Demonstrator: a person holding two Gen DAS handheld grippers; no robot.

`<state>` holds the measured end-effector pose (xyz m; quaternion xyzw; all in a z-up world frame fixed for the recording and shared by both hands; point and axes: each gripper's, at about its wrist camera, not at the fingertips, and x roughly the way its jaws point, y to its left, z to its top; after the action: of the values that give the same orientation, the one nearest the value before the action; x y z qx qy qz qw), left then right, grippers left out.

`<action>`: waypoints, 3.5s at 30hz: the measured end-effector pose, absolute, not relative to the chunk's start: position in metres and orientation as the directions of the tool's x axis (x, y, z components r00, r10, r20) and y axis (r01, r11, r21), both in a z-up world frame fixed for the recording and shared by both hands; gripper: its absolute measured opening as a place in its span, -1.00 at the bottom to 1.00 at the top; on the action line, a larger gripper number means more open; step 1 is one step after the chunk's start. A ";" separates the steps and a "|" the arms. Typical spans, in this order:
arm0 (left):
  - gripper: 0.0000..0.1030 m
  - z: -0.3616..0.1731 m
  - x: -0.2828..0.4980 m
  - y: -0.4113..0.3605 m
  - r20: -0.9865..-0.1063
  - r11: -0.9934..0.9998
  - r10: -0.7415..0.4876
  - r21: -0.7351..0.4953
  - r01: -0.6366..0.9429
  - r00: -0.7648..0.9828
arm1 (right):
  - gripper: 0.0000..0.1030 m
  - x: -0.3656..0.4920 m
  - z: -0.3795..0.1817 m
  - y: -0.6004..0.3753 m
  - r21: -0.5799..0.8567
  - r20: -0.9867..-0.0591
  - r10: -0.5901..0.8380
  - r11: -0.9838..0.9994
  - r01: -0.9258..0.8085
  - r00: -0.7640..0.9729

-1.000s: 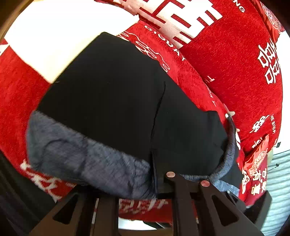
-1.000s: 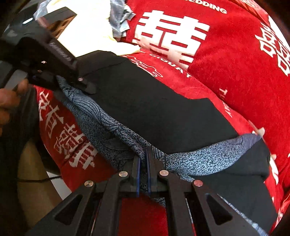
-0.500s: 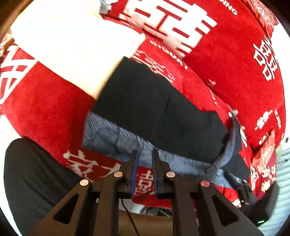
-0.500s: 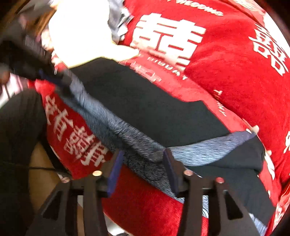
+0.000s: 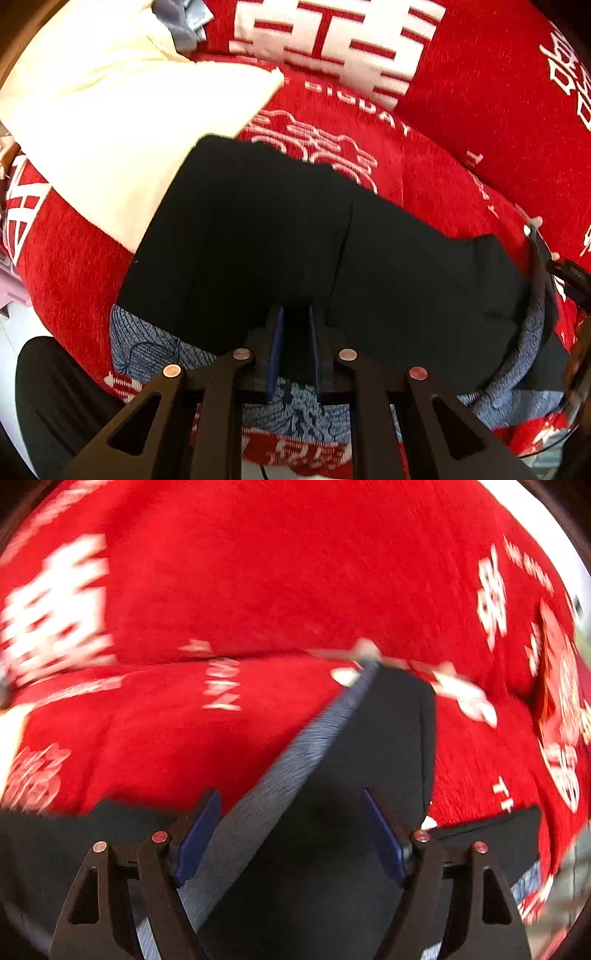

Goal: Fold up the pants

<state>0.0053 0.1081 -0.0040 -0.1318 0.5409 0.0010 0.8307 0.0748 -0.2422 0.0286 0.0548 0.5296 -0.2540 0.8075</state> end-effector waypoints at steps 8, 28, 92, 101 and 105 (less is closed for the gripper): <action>-0.20 -0.007 -0.001 0.097 -0.892 0.981 -0.138 -0.183 -0.066 0.430 | 0.47 0.109 -0.027 -0.273 -0.273 -0.915 -0.383 0.817 0.507 0.125; 0.13 -0.008 0.000 0.081 -0.906 0.993 -0.089 -0.116 -0.039 0.414 | -0.87 -0.163 0.038 -0.321 0.033 -0.866 -0.327 0.718 0.696 0.378; 1.00 -0.012 -0.042 -0.138 -0.872 0.827 0.069 0.321 0.461 0.484 | -0.75 -0.177 0.071 -0.448 0.011 -0.738 -0.481 0.693 0.721 0.473; 1.00 -0.013 -0.011 -0.069 -0.907 0.912 0.133 0.270 0.309 0.399 | -0.77 -0.190 0.092 -0.428 -0.081 -0.659 -0.577 0.693 0.717 0.483; 1.00 -0.009 -0.010 -0.079 -0.915 0.922 0.124 0.250 0.297 0.383 | -0.06 -0.190 0.095 -0.441 -0.006 -0.662 -0.539 0.699 0.715 0.522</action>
<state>-0.0096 -0.0794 -0.0087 0.1904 0.5527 -0.0532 0.8096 -0.1897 -0.4407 0.0947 0.1348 0.3271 -0.3637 0.8617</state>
